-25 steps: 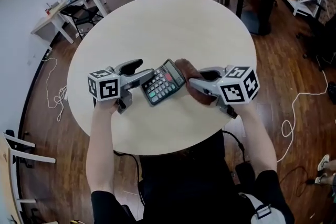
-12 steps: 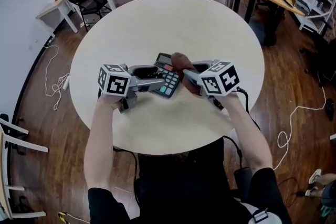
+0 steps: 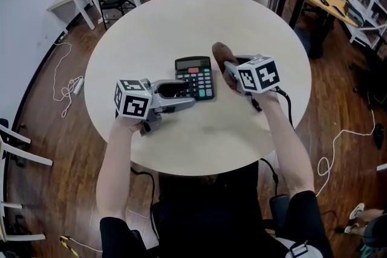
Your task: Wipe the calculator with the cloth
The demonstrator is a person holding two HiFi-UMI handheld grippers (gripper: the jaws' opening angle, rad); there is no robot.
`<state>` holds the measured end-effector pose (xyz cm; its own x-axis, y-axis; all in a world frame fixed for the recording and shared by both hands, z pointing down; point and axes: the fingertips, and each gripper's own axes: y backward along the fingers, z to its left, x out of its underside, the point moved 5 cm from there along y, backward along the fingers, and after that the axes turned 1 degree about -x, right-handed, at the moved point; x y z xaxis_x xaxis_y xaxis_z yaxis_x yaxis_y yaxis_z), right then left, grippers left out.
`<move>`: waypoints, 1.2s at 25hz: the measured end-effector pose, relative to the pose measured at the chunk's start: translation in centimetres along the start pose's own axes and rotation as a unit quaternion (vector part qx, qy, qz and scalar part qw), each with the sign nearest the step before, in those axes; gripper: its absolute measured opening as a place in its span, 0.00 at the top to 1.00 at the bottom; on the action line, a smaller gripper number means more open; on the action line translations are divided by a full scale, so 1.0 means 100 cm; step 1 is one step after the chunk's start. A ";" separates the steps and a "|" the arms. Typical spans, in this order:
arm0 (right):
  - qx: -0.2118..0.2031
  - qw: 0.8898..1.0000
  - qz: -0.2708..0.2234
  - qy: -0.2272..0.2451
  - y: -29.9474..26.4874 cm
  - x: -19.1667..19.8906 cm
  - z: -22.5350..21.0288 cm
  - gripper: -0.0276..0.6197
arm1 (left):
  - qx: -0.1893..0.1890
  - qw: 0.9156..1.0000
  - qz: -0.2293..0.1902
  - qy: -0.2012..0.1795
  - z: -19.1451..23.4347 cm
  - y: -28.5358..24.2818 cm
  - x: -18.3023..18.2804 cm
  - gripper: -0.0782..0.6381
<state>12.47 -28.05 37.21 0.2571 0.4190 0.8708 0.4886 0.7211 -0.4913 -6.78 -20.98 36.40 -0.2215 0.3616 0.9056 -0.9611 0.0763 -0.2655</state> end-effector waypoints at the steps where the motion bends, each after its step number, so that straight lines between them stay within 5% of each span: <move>1: 0.000 1.000 0.009 0.006 0.003 0.002 0.001 0.81 | 0.001 1.000 0.004 -0.007 0.000 0.002 0.000 0.51; 7: -0.067 0.997 0.037 -0.012 -0.012 0.007 0.031 0.81 | 0.005 1.000 0.005 -0.013 -0.001 -0.007 -0.002 0.52; 16: -0.073 0.996 0.015 -0.050 -0.029 -0.003 0.029 0.81 | -0.014 1.000 -0.024 -0.001 0.004 -0.011 -0.010 0.52; 21: -0.071 0.989 -0.066 -0.109 0.012 0.001 0.013 0.81 | -0.069 0.995 -0.068 0.003 0.006 0.013 -0.005 0.52; 25: -0.108 0.954 -0.181 -0.216 0.080 0.019 -0.002 0.81 | -0.097 0.981 -0.162 0.041 -0.011 0.048 -0.004 0.52; 30: -0.206 0.881 -0.258 -0.339 0.142 0.060 0.002 0.81 | -0.103 0.950 -0.279 0.100 -0.036 0.086 0.004 0.52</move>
<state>20.74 -15.18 35.45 -0.5778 0.4273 0.6953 0.6906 0.7100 0.1376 -14.55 -16.87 33.31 0.3676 0.3788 0.8493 -0.8624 0.4807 0.1588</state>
